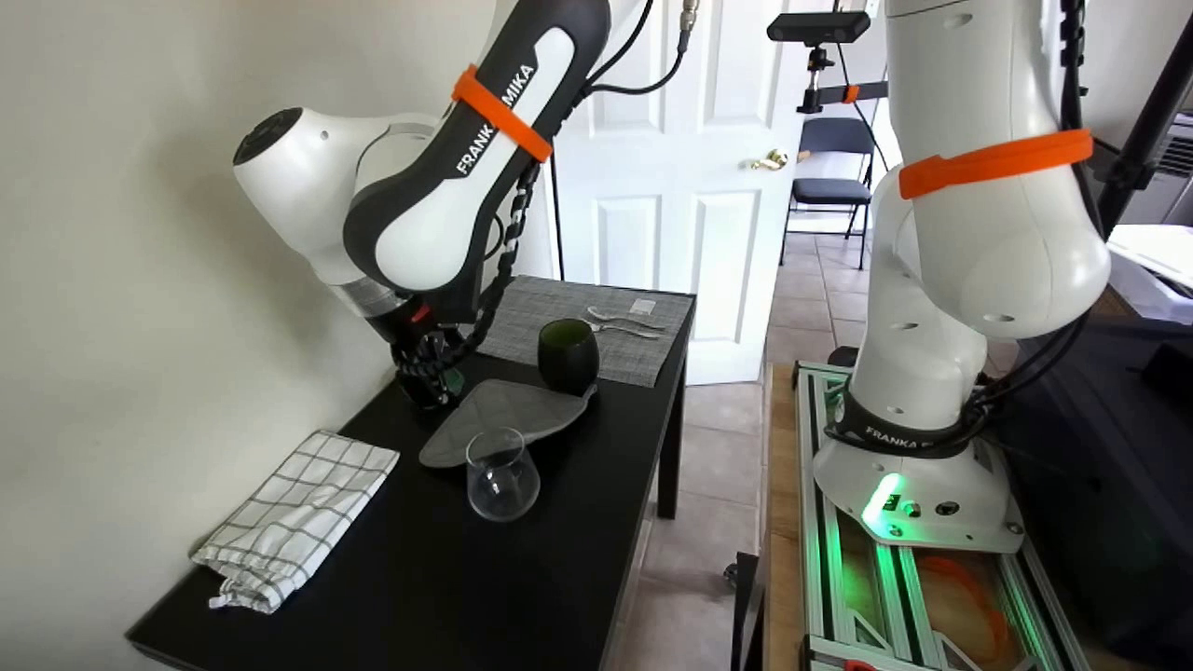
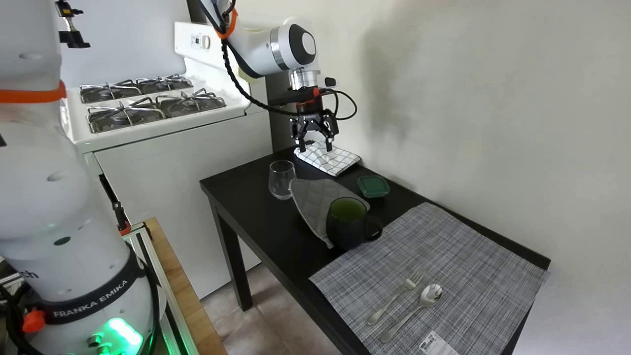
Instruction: Remove the mat from the top of the black cup, then put the glass cup on the mat
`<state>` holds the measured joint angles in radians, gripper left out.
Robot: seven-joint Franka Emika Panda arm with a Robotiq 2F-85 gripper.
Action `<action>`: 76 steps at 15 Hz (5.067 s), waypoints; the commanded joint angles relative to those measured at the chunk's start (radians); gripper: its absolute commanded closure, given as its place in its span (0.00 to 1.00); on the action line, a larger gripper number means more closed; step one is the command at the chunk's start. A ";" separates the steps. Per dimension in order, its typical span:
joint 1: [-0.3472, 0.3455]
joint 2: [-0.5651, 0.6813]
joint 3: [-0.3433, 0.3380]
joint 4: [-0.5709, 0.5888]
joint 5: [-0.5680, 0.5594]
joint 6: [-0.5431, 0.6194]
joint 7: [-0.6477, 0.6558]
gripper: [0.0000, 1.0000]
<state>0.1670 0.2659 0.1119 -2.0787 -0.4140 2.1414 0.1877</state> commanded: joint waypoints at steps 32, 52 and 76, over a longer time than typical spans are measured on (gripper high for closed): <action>-0.096 -0.115 0.041 -0.341 0.377 0.368 -0.619 0.67; -0.113 -0.207 0.059 -0.285 0.666 0.293 -0.696 0.99; -0.129 -0.133 -0.112 -0.258 0.029 0.308 -0.005 0.99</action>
<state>0.0267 0.1114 0.0139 -2.3519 -0.3432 2.4123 0.1141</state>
